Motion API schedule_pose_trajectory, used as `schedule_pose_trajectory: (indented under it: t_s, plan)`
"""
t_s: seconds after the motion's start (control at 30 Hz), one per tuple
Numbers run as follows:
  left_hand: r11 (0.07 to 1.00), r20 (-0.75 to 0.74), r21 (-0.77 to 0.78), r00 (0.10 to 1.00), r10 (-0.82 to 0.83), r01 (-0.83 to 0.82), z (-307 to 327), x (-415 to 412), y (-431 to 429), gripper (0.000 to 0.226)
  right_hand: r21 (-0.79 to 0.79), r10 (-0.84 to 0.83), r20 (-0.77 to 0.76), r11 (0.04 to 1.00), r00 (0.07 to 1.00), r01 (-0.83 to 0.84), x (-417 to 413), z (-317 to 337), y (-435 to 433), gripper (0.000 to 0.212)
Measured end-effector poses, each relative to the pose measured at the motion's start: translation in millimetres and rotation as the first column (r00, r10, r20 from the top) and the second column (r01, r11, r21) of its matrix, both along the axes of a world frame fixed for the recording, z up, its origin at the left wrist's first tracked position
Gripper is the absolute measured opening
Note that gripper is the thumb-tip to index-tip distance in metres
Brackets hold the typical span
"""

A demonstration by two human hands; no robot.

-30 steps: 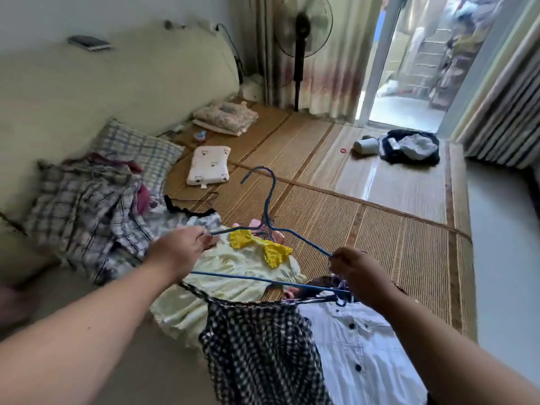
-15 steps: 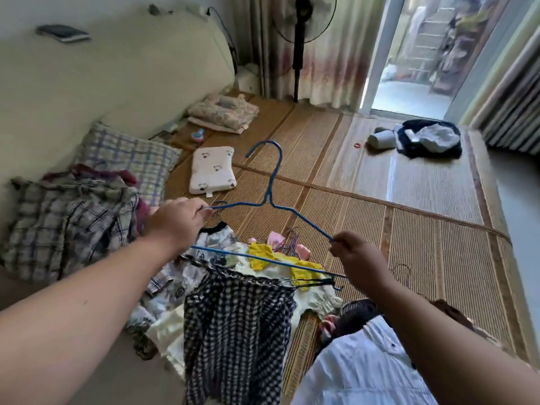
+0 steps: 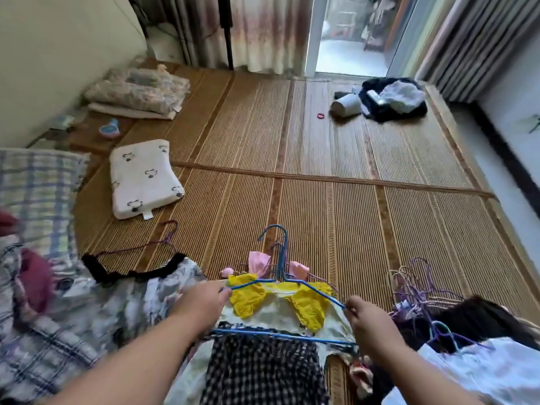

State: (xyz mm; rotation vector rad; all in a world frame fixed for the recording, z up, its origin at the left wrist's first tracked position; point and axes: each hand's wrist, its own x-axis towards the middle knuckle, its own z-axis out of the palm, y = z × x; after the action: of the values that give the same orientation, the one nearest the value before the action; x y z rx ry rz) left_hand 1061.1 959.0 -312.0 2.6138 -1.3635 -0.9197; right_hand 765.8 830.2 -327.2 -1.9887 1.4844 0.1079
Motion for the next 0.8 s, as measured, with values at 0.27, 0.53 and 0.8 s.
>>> schedule_pose_trajectory:
  t_s: [0.27,0.53,0.8]
  plan:
    - [1.000,0.034,0.016,0.999,0.015,-0.015,-101.0,30.3,-57.5,0.037,-0.007,-0.057,-0.090,0.998,0.994,0.057,33.8,-94.7,-42.1,0.026]
    - [0.992,-0.015,0.057,0.994,-0.110,0.110,-80.6,-23.9,-40.5,0.064,0.012,-0.070,-0.110,0.997,0.991,0.072,-4.6,-69.1,-4.1,0.045]
    - [0.955,-0.192,0.069,0.943,-0.270,0.288,-36.5,-167.5,-38.7,0.061,0.040,-0.126,-0.063,0.991,0.990,0.129,-108.6,-8.5,20.8,0.045]
